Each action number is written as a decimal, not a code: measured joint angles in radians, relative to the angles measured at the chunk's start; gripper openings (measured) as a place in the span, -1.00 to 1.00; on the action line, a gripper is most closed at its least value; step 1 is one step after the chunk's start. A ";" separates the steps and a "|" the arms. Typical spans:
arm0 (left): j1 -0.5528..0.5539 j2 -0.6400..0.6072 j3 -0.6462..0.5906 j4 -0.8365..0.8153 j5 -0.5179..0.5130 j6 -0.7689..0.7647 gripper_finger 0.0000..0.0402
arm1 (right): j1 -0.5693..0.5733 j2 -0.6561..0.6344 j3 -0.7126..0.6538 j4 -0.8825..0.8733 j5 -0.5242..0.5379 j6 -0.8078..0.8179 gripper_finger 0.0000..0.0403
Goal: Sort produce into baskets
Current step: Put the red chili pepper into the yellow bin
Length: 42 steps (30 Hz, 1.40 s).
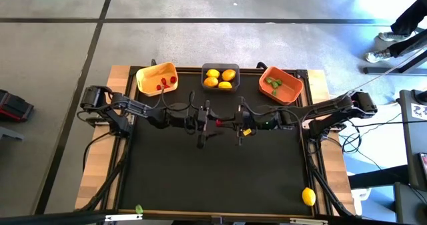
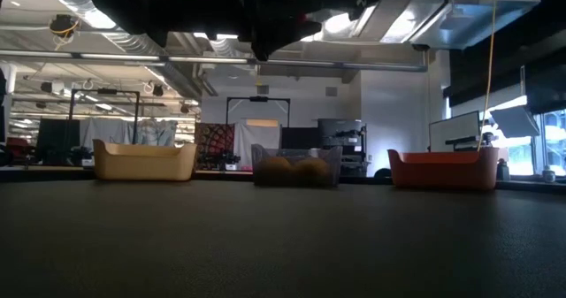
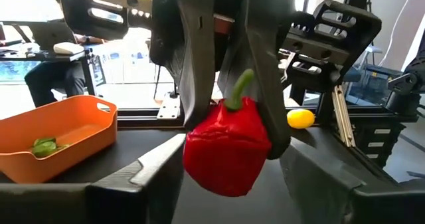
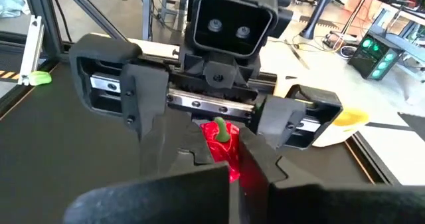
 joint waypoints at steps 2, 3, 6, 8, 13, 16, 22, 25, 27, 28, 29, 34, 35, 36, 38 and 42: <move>0.000 0.000 0.000 0.000 -0.001 -0.001 0.07 | 0.000 0.000 0.000 -0.003 0.000 0.000 -0.96; 0.000 0.000 0.000 0.000 -0.001 -0.003 0.01 | 0.000 0.000 0.000 -0.006 0.000 0.000 -0.96; 0.000 0.000 0.000 0.000 -0.018 -0.003 -0.15 | 0.000 0.000 0.000 -0.011 0.000 0.000 -0.96; 0.000 0.000 0.000 0.000 -0.031 -0.004 -0.25 | 0.000 0.000 0.000 -0.019 -0.002 0.000 -0.96; 0.000 0.000 0.000 -0.001 -0.032 -0.003 -0.49 | 0.000 0.000 0.000 -0.023 -0.007 0.000 -0.96; 0.000 0.000 -0.001 -0.002 -0.032 0.001 -0.61 | 0.000 0.000 0.000 -0.023 -0.008 0.001 -0.96; 0.000 0.000 -0.001 -0.002 -0.031 0.000 -0.74 | 0.000 0.000 0.000 -0.025 -0.008 0.038 -0.96; 0.001 0.000 -0.001 -0.002 -0.031 0.000 -0.74 | 0.000 0.000 0.000 -0.026 -0.008 0.057 -0.95; 0.001 0.000 -0.001 -0.001 -0.031 0.001 -0.74 | 0.000 0.000 0.000 -0.025 -0.008 0.058 -0.88; 0.001 0.000 -0.001 -0.001 -0.031 0.001 -0.74 | 0.000 0.000 0.000 -0.024 -0.005 0.058 -0.83; 0.001 0.000 -0.001 -0.002 -0.032 0.001 -0.74 | 0.001 -0.001 0.000 -0.023 0.001 0.060 -0.77; 0.007 -0.002 -0.001 -0.030 -0.032 0.001 -0.74 | 0.001 -0.055 0.000 -0.083 -0.008 0.075 -0.46; 0.009 -0.002 -0.001 -0.033 -0.032 -0.001 -0.73 | 0.001 -0.076 0.000 -0.108 -0.011 0.092 -0.41; 0.013 -0.002 -0.001 -0.041 -0.032 -0.002 -0.73 | 0.001 -0.099 0.000 -0.143 -0.021 0.115 -0.37; 0.020 -0.002 -0.001 -0.061 -0.032 -0.010 -0.73 | 0.001 -0.151 0.001 -0.239 -0.064 0.173 -0.30; 0.041 -0.003 -0.001 -0.125 -0.032 -0.046 -0.73 | 0.001 -0.208 0.002 -0.487 -0.125 0.313 -0.26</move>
